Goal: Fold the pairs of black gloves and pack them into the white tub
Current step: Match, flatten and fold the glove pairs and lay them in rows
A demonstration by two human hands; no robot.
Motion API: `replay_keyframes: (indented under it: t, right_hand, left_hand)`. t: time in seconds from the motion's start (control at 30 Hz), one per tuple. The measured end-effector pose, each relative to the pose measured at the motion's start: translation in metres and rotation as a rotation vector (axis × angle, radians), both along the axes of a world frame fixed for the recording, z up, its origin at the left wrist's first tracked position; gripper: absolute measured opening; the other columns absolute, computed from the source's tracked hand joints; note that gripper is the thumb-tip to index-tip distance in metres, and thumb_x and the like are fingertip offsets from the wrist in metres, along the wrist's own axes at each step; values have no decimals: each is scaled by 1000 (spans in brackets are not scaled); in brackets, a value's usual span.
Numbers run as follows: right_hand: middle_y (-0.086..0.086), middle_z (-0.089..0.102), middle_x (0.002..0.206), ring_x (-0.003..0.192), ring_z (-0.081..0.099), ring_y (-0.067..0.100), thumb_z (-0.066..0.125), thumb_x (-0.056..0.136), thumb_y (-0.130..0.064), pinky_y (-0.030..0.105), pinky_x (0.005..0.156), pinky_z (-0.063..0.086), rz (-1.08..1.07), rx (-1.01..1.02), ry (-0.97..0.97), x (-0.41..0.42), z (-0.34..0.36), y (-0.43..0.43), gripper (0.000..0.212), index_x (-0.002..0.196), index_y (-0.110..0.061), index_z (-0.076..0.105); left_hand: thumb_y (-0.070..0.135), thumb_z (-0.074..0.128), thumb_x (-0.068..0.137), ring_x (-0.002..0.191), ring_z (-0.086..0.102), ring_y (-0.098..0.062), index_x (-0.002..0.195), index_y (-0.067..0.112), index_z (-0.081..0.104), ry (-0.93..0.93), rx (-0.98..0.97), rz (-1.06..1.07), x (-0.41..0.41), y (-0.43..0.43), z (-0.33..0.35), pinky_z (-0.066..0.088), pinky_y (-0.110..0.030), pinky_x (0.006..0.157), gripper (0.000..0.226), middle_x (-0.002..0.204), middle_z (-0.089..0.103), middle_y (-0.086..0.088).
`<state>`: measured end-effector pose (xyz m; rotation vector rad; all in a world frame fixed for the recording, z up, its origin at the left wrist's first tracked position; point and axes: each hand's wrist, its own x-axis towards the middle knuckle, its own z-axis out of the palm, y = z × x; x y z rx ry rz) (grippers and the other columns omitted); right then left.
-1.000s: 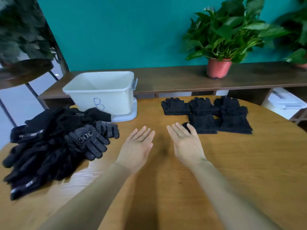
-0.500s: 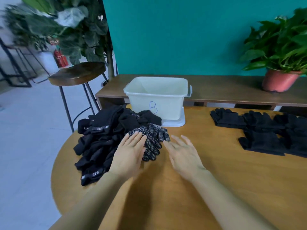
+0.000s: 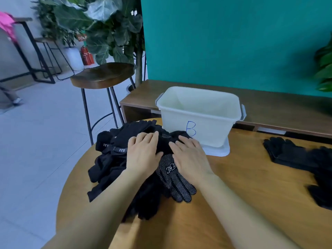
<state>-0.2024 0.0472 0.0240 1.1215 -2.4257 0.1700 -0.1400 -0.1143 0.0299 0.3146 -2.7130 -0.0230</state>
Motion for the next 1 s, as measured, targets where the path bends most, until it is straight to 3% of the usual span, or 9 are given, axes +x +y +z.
replay_keyframes:
  t: [0.17,0.3,0.4,0.57,0.67,0.77,0.87,0.93,1.0]
  right_hand:
    - [4,71,114,128,53,28,62,92,-26,44,105,41,-12,-20,-52,-2,0,-9,40,129,-11,59]
    - [7,61,132,139,39,29,52,98,-29,43,112,30,5,20,-112,0,2,-15,47,141,-11,47]
    - [8,64,128,132,49,29,67,89,-30,43,105,41,-4,48,-114,2,2,-19,52,135,-12,55]
    - [8,67,123,124,57,28,80,76,-29,42,96,50,-12,0,-119,3,-2,-20,60,130,-11,61]
    - [7,54,141,141,37,27,61,92,-26,41,111,34,13,-32,-156,6,4,-16,65,150,-10,36]
    - [4,47,147,146,22,24,52,97,-28,37,115,23,7,-128,-245,11,23,-6,68,155,-14,19]
    - [7,51,139,139,31,24,55,96,-29,34,110,25,-29,-279,-341,18,50,7,53,146,-17,40]
    - [4,58,121,125,41,23,58,95,-32,31,101,28,-67,-345,-381,20,63,19,29,121,-21,60]
    - [2,59,110,116,46,25,60,92,-37,33,95,34,-111,-401,-424,23,74,35,19,102,-22,64]
  left_hand:
    - [40,85,71,98,64,-25,126,15,63,32,-115,6,0,-2,2,29,-38,87,64,104,71,1]
    - [49,68,86,103,63,-23,142,18,50,-5,-70,66,8,2,2,37,-37,89,66,112,69,3]
    - [49,60,92,112,61,-21,149,18,38,-7,-35,60,13,5,3,36,-36,93,69,126,63,4]
    - [26,64,94,118,56,-18,148,21,41,45,188,-40,14,5,3,29,-30,101,59,131,58,1]
    - [10,64,92,111,57,-10,145,22,46,123,410,-149,16,9,7,31,-19,100,57,122,61,5]
    - [4,67,90,92,55,9,143,22,49,187,646,-214,19,16,24,34,2,84,59,98,58,21]
    - [3,69,88,93,56,6,139,22,52,229,717,-300,23,23,43,37,0,85,57,94,63,14]
    - [4,71,87,92,57,0,136,23,55,263,741,-328,27,31,57,39,-2,85,55,96,67,5]
    - [8,73,87,91,59,1,133,25,56,251,813,-328,32,41,70,42,-5,87,53,99,67,6]
